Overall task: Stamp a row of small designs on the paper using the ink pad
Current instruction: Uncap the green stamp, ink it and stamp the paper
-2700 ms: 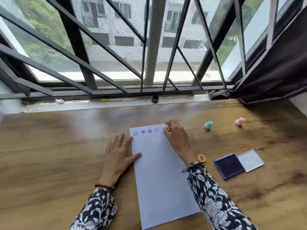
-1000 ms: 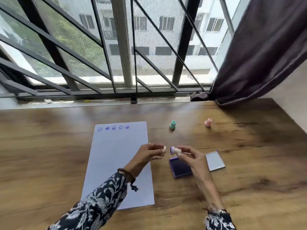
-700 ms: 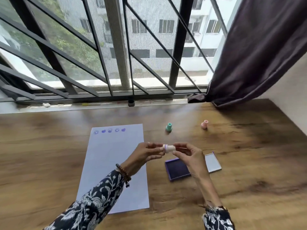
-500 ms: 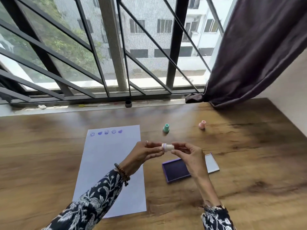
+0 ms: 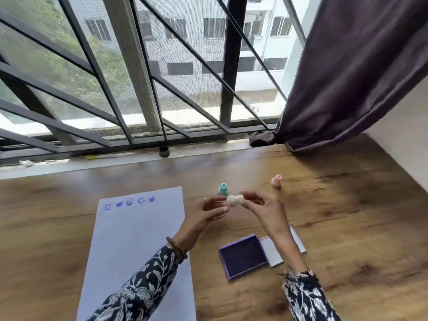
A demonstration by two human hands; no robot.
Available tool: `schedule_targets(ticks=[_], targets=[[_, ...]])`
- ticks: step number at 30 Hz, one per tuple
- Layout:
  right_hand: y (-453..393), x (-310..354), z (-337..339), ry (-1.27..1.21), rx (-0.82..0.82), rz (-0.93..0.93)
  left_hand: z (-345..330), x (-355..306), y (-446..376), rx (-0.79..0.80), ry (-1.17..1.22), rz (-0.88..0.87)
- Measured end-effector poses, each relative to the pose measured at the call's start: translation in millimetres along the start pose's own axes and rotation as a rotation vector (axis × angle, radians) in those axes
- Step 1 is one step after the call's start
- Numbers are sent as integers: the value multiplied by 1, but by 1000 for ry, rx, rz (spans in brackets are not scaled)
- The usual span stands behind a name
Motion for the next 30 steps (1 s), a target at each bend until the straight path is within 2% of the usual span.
schedule_targets(ticks=[3,5,8,10,14,19,21,25,30], targets=[[-21,7,11,229,-141,102,8,-9,-17,-268,-333,-132],[-32,8,14,359,-156,134,12,-12,-28,-368,-597,-222],[-44,2,13,495,-152,157,11,-8,-45,-298,-906,-284],[-48,-4,11,502,-134,148,9,-2,-51,-247,-993,-287],[-45,-9,7,456,-104,100,7,-1,-49,-243,-938,-286],[-19,7,7,428,-208,173,-3,-17,-21,-206,-768,-296],[1,18,2,319,-153,206,-9,-27,-4,-187,-740,-354],[43,36,-11,79,80,152,-18,-41,36,-87,-694,-437],[73,39,-7,-222,102,79,-17,-43,76,-122,-394,-350]])
Point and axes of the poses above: each hand's wrist, its own y-axis away from the middle knuckle, its own z-axis out of the back of the hand, x = y × z, the point moved 3 cm from there along -y, towards the middle knuckle, and after that the axes turned 2 degrees about -z, right-handed, at the moved point
